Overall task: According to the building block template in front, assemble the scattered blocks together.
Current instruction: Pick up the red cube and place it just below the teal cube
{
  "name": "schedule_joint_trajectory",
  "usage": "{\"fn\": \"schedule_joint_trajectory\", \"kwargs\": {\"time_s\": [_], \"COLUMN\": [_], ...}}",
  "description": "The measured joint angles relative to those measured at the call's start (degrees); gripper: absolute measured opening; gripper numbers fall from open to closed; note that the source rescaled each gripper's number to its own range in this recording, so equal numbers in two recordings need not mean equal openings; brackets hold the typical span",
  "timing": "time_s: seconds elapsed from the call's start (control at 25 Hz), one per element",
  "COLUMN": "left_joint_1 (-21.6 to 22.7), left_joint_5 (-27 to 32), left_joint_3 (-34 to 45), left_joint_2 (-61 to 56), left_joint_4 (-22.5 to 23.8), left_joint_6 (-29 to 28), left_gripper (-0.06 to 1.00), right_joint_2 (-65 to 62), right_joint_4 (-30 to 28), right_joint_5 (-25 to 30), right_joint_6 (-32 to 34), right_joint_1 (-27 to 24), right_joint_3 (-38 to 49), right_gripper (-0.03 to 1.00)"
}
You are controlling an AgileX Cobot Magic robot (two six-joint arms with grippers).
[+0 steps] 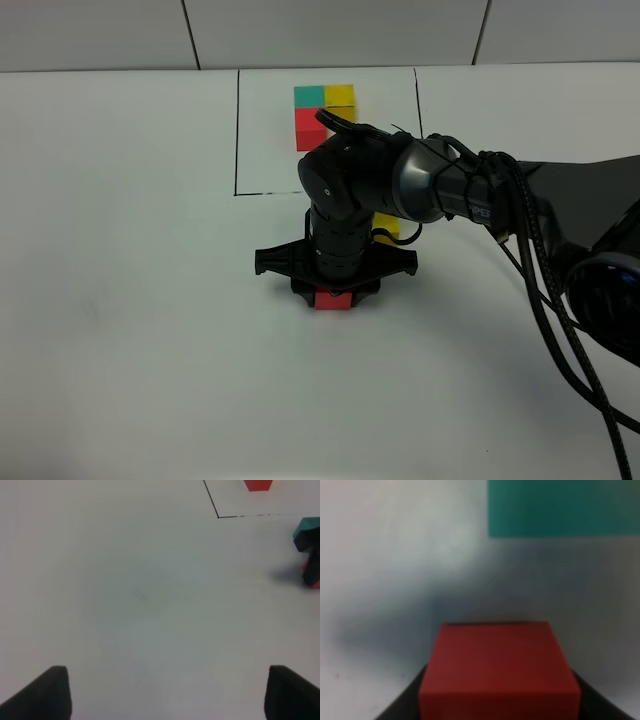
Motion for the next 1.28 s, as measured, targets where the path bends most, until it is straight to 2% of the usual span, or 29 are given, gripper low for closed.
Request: {"fn": "schedule_joint_trajectory", "kwargs": {"time_s": [0.64, 1.28], "left_joint_1": [0.00, 0.00], "left_joint_5": [0.00, 0.00], "left_joint_3": [0.00, 0.00], "left_joint_2": [0.00, 0.00], "left_joint_4": [0.00, 0.00], "left_joint_6": [0.00, 0.00], "left_gripper": [0.71, 0.71], "right_joint_2": [1.36, 1.36], "right_joint_4": [-3.68, -4.51], "right_joint_5": [2.17, -0.11], "right_joint_6": [-0.45, -0.45], "right_joint_1": [-1.31, -2.43], "right_joint_3": [-1.71, -1.71], "right_gripper": [0.01, 0.01]}}
